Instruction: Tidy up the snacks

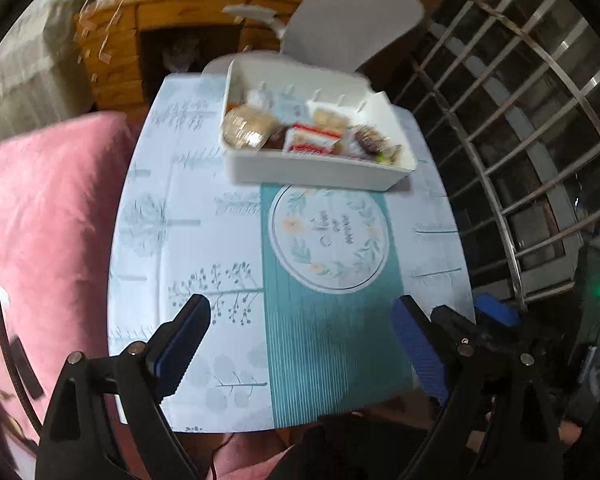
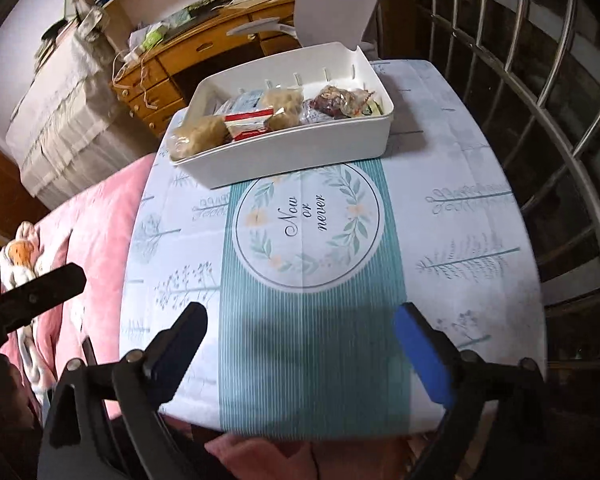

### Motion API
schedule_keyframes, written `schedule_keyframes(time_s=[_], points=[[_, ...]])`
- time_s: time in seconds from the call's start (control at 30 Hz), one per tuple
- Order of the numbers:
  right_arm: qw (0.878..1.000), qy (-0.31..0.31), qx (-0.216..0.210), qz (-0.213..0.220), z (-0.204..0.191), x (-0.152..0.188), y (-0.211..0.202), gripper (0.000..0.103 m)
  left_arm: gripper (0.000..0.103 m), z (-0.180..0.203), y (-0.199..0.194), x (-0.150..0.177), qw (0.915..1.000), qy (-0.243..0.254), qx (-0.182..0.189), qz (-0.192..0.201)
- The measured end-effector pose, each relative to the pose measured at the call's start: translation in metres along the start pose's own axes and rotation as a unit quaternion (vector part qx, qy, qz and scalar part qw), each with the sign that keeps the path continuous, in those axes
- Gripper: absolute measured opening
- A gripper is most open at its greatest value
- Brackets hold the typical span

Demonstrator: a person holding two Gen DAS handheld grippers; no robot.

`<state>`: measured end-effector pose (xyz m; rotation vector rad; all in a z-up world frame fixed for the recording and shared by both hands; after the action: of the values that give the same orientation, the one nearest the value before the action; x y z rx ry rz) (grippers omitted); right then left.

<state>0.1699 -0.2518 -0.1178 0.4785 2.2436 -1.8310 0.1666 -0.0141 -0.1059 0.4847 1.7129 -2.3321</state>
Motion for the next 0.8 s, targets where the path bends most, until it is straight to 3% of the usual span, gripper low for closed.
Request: schedule_keyframes(time_s=[0.13,0.2,0.37,0.67,0.8], points=[[0.999,-0.001,0.012,0.035,0.001,-0.009,-0.047,0.097,0.098,0.025,-0.028,-0.004,0.9995,0.015,-0.013,0.025],[0.999,-0.004,0.008,0.033,0.001,-0.010,-0.064,0.098,0.102,0.040,-0.044,-0.002,0.9983,0.030,-0.021,0.046],[1.000,0.011,-0.006,0.021,0.007,0.004,-0.097,0.098,0.102,0.063,-0.071,0.006,0.9950,0.037,-0.049,0.079],[0.996,0.013,0.019,0.091,0.018,0.034,-0.127,0.100,0.102,0.079,-0.089,0.040,0.9893,0.017,-0.101,0.104],[0.995,0.016,0.013,0.094,0.022,0.037,-0.127,0.102,0.102,0.080,-0.097,0.048,0.9855,0.008,-0.118,0.121]])
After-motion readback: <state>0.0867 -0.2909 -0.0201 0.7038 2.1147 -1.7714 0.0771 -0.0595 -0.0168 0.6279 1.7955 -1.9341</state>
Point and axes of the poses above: each gripper's, at about its wrist camera, not at the fingertips, and y roughly the way its jaws point, z to its right, x to its underside, the point moved 3 cm from there along y, roughly the way its jaws point, and after that the axes turned 2 degrees about -z, right-handed, at the moved point
